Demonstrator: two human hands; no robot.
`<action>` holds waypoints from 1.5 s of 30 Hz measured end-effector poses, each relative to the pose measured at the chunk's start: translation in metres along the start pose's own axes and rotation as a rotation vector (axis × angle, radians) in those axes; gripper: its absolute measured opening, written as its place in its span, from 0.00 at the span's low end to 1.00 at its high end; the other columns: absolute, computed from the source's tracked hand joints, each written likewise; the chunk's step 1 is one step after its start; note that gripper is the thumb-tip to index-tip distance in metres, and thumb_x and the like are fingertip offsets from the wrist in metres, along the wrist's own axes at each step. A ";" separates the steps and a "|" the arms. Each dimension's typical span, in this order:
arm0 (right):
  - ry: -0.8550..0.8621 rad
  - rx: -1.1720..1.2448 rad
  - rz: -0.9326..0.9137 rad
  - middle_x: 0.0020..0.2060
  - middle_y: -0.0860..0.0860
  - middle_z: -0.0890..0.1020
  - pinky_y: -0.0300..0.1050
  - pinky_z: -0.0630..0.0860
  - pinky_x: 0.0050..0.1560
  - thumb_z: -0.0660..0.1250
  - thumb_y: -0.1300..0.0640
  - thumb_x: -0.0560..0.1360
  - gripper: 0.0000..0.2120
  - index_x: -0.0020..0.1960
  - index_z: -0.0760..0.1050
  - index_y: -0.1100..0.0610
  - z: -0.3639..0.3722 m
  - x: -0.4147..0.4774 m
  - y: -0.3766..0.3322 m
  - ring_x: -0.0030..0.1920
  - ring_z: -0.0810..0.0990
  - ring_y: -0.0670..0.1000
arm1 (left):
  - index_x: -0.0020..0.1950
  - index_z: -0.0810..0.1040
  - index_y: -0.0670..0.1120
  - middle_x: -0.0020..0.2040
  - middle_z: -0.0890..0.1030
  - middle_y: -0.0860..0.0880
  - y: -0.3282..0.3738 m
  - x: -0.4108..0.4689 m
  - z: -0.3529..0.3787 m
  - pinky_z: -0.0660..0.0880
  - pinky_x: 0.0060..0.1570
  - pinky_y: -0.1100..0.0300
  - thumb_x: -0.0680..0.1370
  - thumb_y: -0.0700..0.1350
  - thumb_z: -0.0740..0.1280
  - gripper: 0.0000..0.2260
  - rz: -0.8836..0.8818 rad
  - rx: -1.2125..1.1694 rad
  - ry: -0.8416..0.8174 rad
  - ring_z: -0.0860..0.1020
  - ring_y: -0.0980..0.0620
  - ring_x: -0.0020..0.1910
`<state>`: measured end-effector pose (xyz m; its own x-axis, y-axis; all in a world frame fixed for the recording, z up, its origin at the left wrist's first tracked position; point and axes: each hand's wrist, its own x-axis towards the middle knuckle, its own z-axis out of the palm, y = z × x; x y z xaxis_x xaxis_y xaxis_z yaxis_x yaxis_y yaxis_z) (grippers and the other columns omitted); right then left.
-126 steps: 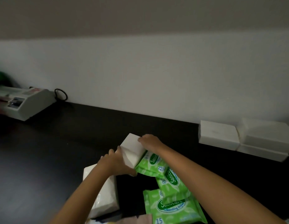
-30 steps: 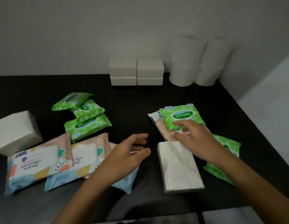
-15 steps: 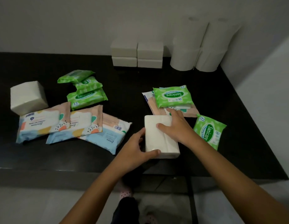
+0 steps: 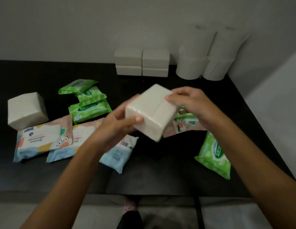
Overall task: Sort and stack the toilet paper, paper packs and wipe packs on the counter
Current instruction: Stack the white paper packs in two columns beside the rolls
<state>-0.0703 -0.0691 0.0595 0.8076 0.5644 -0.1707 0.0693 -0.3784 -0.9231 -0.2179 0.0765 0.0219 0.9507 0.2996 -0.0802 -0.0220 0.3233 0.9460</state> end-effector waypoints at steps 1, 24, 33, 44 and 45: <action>0.025 0.051 -0.014 0.50 0.52 0.77 0.44 0.75 0.45 0.69 0.56 0.72 0.11 0.54 0.74 0.53 0.001 0.007 -0.011 0.49 0.76 0.50 | 0.61 0.76 0.52 0.58 0.82 0.50 0.012 0.012 -0.007 0.80 0.46 0.61 0.53 0.44 0.82 0.38 0.024 -0.100 -0.011 0.81 0.53 0.55; 0.363 0.177 0.000 0.69 0.56 0.69 0.43 0.66 0.67 0.70 0.59 0.73 0.34 0.73 0.58 0.63 0.005 0.234 -0.076 0.68 0.70 0.54 | 0.37 0.76 0.45 0.42 0.76 0.46 0.107 0.297 -0.051 0.69 0.52 0.60 0.75 0.41 0.63 0.08 -0.063 0.276 0.282 0.72 0.50 0.45; 0.292 -0.025 -0.038 0.56 0.59 0.81 0.50 0.76 0.59 0.72 0.59 0.71 0.21 0.62 0.75 0.63 -0.001 0.282 -0.048 0.54 0.80 0.56 | 0.32 0.66 0.50 0.36 0.68 0.50 0.087 0.336 -0.060 0.64 0.48 0.60 0.76 0.36 0.63 0.15 -0.123 0.341 0.256 0.67 0.52 0.41; 0.309 -0.240 -0.162 0.53 0.63 0.82 0.54 0.76 0.57 0.72 0.59 0.70 0.19 0.58 0.76 0.66 -0.001 0.285 -0.038 0.54 0.80 0.61 | 0.48 0.76 0.42 0.49 0.74 0.44 0.082 0.339 -0.060 0.71 0.55 0.58 0.77 0.34 0.60 0.07 -0.153 0.256 0.282 0.72 0.48 0.51; 0.314 -0.236 -0.170 0.53 0.62 0.82 0.54 0.76 0.58 0.72 0.59 0.70 0.19 0.58 0.77 0.66 -0.001 0.285 -0.038 0.54 0.81 0.60 | 0.49 0.76 0.43 0.48 0.75 0.45 0.082 0.339 -0.059 0.71 0.56 0.57 0.77 0.34 0.60 0.07 -0.158 0.260 0.295 0.72 0.48 0.52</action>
<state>0.1578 0.1049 0.0466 0.9097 0.3963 0.1240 0.3195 -0.4772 -0.8187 0.0846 0.2579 0.0536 0.8059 0.5209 -0.2813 0.2315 0.1600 0.9596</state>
